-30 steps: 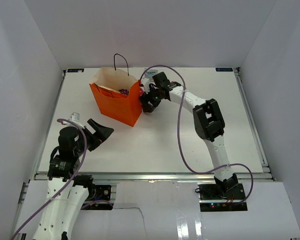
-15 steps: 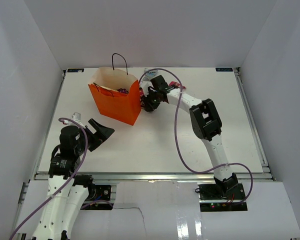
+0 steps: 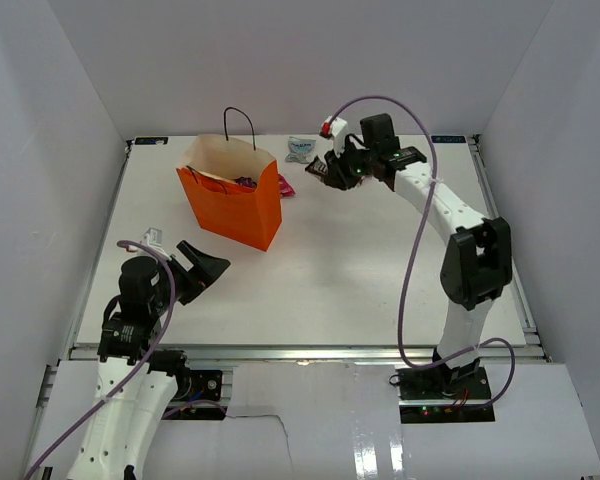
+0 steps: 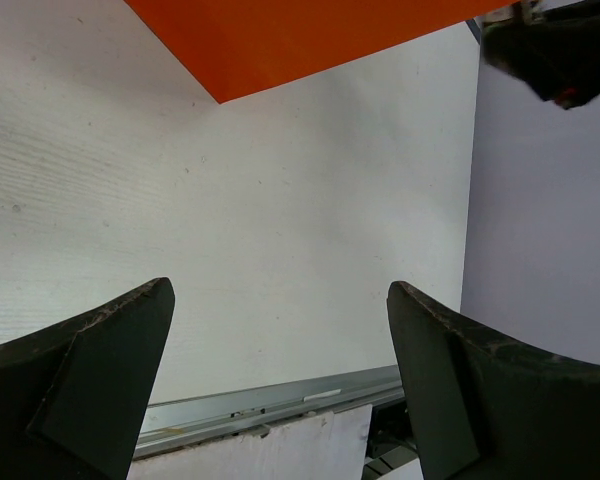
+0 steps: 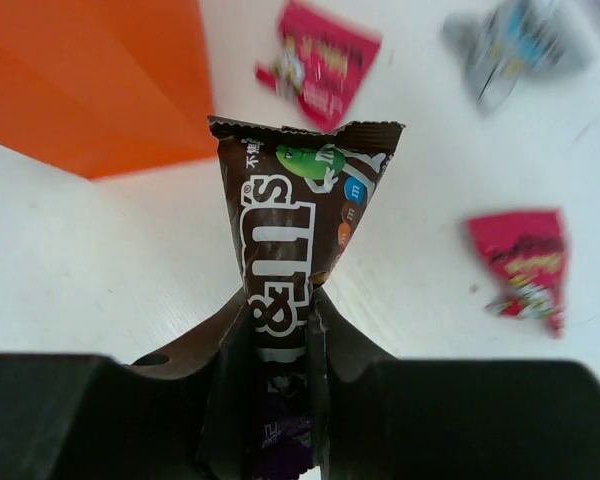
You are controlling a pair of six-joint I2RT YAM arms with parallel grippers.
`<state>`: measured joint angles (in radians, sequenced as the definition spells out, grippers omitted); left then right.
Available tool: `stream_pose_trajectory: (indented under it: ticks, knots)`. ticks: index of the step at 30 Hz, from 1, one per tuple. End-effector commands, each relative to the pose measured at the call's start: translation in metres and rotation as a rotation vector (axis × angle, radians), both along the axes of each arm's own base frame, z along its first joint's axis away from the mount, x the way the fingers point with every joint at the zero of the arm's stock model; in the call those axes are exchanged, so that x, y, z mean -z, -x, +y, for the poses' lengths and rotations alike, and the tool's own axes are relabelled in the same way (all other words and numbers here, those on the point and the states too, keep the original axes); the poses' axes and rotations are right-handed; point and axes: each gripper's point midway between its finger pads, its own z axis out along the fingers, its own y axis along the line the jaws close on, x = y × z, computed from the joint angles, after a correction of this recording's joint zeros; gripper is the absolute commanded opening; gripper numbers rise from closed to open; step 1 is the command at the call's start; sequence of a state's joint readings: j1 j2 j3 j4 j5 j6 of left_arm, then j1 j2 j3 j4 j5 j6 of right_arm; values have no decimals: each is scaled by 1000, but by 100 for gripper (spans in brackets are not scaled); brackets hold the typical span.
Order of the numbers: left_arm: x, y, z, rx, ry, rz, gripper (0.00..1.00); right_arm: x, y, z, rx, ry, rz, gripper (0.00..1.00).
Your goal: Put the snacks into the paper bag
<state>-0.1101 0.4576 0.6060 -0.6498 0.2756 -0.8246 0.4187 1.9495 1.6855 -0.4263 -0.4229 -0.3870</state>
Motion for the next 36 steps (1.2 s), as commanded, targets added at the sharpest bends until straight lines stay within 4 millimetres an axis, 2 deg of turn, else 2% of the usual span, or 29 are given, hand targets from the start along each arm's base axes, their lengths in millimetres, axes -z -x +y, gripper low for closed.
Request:
stream_pose_trajectory:
  ticks: [1,3,5,6,7,8,9,10,11,12,14,18,19,21,23,25,29,30,31,32,33,34,36]
  knots:
    - [-3,2,-5,26,13,-25,98,-127,23,28,-116,-167,-254,24]
    - [-3,1,-4,24,14,-27,98,-168,34,42,-143,-225,-314,25]
    - [-4,1,-5,29,15,-37,98,-193,44,56,-171,-266,-346,25]
    - [-3,1,-5,31,16,-35,98,-215,57,73,-208,-301,-380,25]
    - [-3,0,-5,30,15,-36,98,-222,59,83,-214,-313,-398,26]
    - [-3,0,-5,30,15,-39,98,-229,72,102,-247,-335,-406,26]
    - [-5,1,-5,31,16,-45,98,-242,77,111,-257,-356,-433,26]
    - [-6,1,-5,33,12,-51,98,-243,73,122,-249,-363,-451,26]
    - [-6,2,-5,34,11,-54,98,-245,82,137,-268,-379,-453,27]
    - [-8,2,-5,35,13,-63,98,-247,82,144,-268,-387,-463,27]
    - [-10,4,-5,34,13,-66,98,-247,74,163,-242,-404,-490,28]
    - [-14,8,-7,43,26,-79,98,-240,53,183,-191,-411,-521,30]
    - [-15,11,-8,54,34,-83,98,-233,46,188,-178,-402,-525,32]
    - [-18,12,-11,65,46,-88,98,-225,42,195,-173,-391,-535,45]
    - [-22,14,-15,93,56,-92,98,-225,41,197,-172,-391,-539,56]
    - [-28,13,-19,121,65,-98,98,-227,42,196,-175,-395,-539,61]
    - [-36,8,-24,156,65,-92,98,-244,51,186,-177,-412,-546,64]
    - [-43,7,-25,165,61,-103,98,-247,54,182,-179,-419,-538,65]
    - [-46,5,-26,175,54,-108,98,-262,59,170,-181,-441,-537,65]
    - [-46,1,-27,181,50,-93,98,-267,62,164,-182,-448,-533,65]
    - [-54,-1,-29,191,50,-106,98,-265,63,157,-183,-445,-518,65]
    - [-58,-3,-30,204,45,-117,98,-276,66,140,-186,-454,-516,65]
    - [-66,-8,-34,230,51,-119,98,-275,73,120,-205,-459,-478,65]
